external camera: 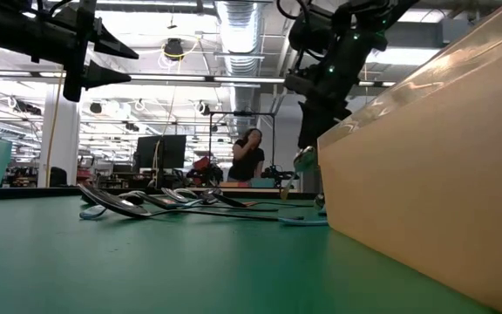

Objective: Sort silverware by color (type)
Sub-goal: Put the blue spoon into the pink bin

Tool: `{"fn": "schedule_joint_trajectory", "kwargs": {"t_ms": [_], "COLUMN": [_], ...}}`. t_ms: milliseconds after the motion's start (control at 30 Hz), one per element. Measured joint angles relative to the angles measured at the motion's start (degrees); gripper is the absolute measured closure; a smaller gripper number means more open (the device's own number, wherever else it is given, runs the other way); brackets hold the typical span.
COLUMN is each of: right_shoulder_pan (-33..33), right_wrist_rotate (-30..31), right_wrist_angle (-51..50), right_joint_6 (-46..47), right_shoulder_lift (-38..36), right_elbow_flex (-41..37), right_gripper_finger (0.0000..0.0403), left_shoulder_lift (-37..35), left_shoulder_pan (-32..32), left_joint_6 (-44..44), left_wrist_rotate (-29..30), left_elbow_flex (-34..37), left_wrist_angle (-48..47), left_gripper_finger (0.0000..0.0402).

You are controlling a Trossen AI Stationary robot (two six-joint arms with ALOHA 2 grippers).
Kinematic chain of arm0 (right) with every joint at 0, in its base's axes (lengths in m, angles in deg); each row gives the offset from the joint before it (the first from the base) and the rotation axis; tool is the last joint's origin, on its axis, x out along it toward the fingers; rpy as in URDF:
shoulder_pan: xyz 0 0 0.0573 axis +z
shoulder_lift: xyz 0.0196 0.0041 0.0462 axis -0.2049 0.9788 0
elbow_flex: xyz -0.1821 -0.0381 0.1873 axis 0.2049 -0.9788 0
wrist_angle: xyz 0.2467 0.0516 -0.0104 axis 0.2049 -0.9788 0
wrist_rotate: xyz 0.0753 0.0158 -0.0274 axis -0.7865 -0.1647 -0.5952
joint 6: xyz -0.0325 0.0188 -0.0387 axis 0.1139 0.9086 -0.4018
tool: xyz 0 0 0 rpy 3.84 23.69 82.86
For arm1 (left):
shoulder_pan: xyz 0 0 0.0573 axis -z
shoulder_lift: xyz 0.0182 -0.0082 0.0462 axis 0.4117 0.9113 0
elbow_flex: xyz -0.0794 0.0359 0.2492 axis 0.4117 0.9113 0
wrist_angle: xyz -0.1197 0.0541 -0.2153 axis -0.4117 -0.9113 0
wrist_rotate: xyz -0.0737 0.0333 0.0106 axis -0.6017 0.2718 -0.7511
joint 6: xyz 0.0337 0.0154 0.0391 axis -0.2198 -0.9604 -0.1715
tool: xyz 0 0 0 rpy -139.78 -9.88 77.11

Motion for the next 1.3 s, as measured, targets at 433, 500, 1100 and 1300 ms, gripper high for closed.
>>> {"fn": "schedule_joint_trajectory", "kwargs": {"t_ms": [433, 500, 1100, 1300], "right_shoulder_pan": [-1.83, -2.02, -1.64, -0.71], "right_wrist_rotate": [0.03, 0.03, 1.14, -5.13], "right_wrist_angle": [4.39, 5.87, -6.31, -8.13], "right_joint_6": [-0.04, -0.02, 0.22, 0.62], "right_shoulder_lift": [0.19, 0.8, 1.2, 1.18], "right_elbow_flex": [0.0, 0.0, -0.09, -1.08], "right_gripper_finger": [0.0399, 0.0399, 0.0301, 0.0227], "left_shoulder_lift": [-0.01, -0.01, -0.02, 0.0], "left_shoulder_pan": [0.0, 0.01, 0.0, 0.02], "left_joint_6": [0.02, 0.0, 0.51, 1.84], "left_wrist_rotate": [0.03, 0.07, -0.63, -0.99], "left_elbow_flex": [0.0, 0.0, 0.0, -0.02], "left_wrist_angle": [-1.18, -1.99, -3.29, -5.53], "left_gripper_finger": [0.0164, 0.0164, 0.0164, 0.0164]}}
